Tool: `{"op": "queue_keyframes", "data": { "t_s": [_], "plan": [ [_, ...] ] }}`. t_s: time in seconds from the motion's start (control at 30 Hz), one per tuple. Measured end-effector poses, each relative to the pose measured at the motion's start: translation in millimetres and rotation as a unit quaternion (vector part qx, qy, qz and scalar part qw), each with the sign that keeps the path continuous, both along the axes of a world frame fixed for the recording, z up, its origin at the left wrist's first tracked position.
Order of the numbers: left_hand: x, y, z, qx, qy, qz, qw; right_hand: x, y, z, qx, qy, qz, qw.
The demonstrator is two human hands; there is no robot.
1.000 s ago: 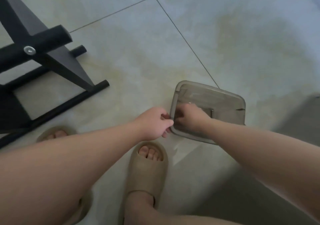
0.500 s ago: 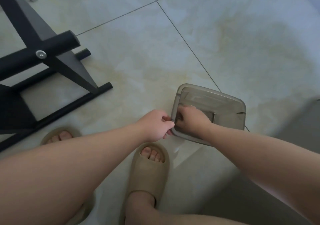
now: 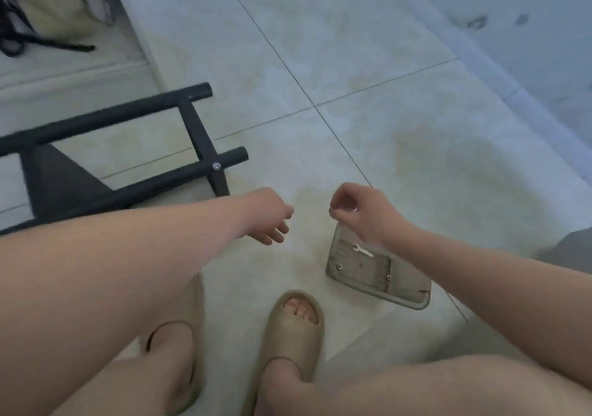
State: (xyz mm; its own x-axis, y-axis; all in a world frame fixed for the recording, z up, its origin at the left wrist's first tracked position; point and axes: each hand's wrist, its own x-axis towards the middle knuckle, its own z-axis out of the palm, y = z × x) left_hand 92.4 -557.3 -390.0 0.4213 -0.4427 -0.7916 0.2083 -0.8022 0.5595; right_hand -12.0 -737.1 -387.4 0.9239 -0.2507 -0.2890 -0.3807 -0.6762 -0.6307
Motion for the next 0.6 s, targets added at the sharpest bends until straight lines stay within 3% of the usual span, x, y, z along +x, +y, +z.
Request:
{"op": "queue_keyframes", "data": {
  "t_s": [0.1, 0.2, 0.4, 0.5, 0.6],
  "plan": [
    [14.3, 30.3, 36.9, -0.057, 0.033, 0.183, 0.981, 26.2, 38.2, 50.3, 0.038, -0.049, 0.006, 0.998],
    [17.1, 61.2, 64.4, -0.122, 0.095, 0.321, 0.935, 48.8, 83.1, 88.3, 0.069, -0.095, 0.021, 0.993],
    [20.0, 101.3, 95.9, -0.228, 0.146, 0.452, 0.850, 73.1, 154.0, 111.5, 0.068, -0.127, 0.031, 0.989],
    [27.0, 114.9, 97.0, -0.188, 0.098, 0.497, 0.841, 82.5, 160.0, 108.3, 0.062, -0.144, -0.011, 0.988],
    [36.2, 127.4, 88.6, -0.130, 0.040, 0.485, 0.864, 93.5, 154.4, 98.9, 0.007, -0.120, -0.004, 0.993]
  ]
}}
